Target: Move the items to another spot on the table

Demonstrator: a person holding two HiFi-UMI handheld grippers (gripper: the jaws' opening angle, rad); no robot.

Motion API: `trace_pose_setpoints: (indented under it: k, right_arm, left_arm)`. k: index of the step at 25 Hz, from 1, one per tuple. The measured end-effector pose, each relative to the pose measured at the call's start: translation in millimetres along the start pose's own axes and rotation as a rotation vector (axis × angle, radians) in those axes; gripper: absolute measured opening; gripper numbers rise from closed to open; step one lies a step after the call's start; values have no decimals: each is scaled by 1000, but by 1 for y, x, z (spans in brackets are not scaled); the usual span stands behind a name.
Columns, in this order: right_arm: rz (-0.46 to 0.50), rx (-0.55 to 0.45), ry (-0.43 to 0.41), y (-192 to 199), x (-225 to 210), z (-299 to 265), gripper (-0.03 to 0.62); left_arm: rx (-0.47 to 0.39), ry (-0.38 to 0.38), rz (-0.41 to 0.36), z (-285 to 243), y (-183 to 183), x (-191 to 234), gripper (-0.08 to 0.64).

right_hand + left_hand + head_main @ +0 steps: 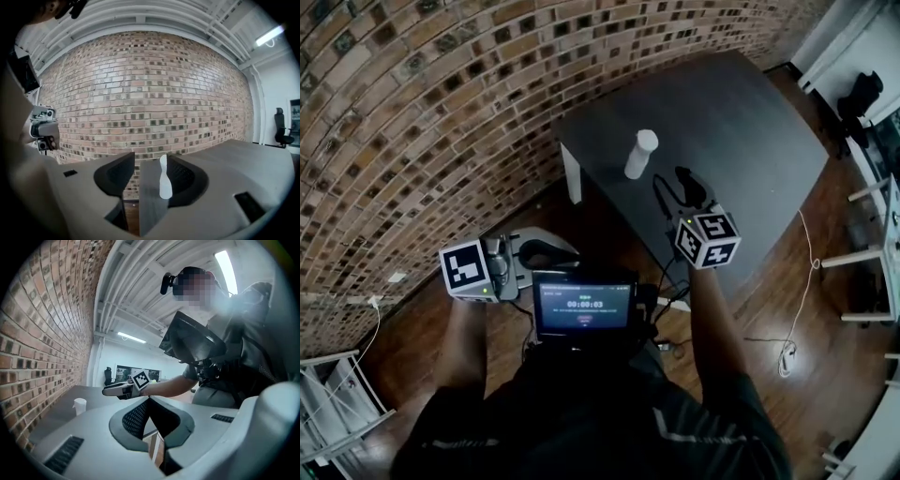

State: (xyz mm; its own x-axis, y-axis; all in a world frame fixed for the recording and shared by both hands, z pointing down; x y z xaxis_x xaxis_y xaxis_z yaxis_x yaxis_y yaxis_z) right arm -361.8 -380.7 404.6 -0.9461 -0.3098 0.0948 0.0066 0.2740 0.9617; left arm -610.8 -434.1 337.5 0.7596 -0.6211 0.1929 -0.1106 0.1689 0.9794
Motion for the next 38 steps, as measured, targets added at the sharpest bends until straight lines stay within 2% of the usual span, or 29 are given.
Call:
trace_pose_setpoints:
  k: [2,6,15,26,33,36,38]
  right_arm:
    - [-16,23,14,14,-8,-17,221]
    - [-48,71,21,44,-20,-53,309]
    - [-56,91,17,87,-36,-110,313]
    - [-43,63,17,98,-41,-153,313]
    - [-27,61,5,97,-45,-163,310]
    - [-11,45,4,95,-44,-163,219]
    - [-14,38,3,94,-44,-161,212]
  left_arm:
    - [11,-2,3,-4,-1,8,3]
    - [21,-21,-42,-11,1,26,3]
    - [45,-25,-22,-17,20,71,3]
    - [49,-48,-31,-22,49,104,3]
    - [43,-47,-31,-27,53,108,3]
    - [56,-44,-34,-28,57,108,3]
    - [55,-44,-39,-29,54,107,3]
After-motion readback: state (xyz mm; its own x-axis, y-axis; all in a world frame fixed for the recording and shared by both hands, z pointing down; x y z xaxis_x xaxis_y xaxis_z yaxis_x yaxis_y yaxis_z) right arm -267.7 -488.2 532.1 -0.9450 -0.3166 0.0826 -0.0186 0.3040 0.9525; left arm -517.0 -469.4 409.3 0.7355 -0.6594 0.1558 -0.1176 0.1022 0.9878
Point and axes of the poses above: the fingertips, and each gripper's own axes: z backward along the fingers, x to its left, y out of its underside, the point moved 3 cm from there along z, backward along the fingers, and after that the axes turned 8 degrees about z, right-handed, at the moved point
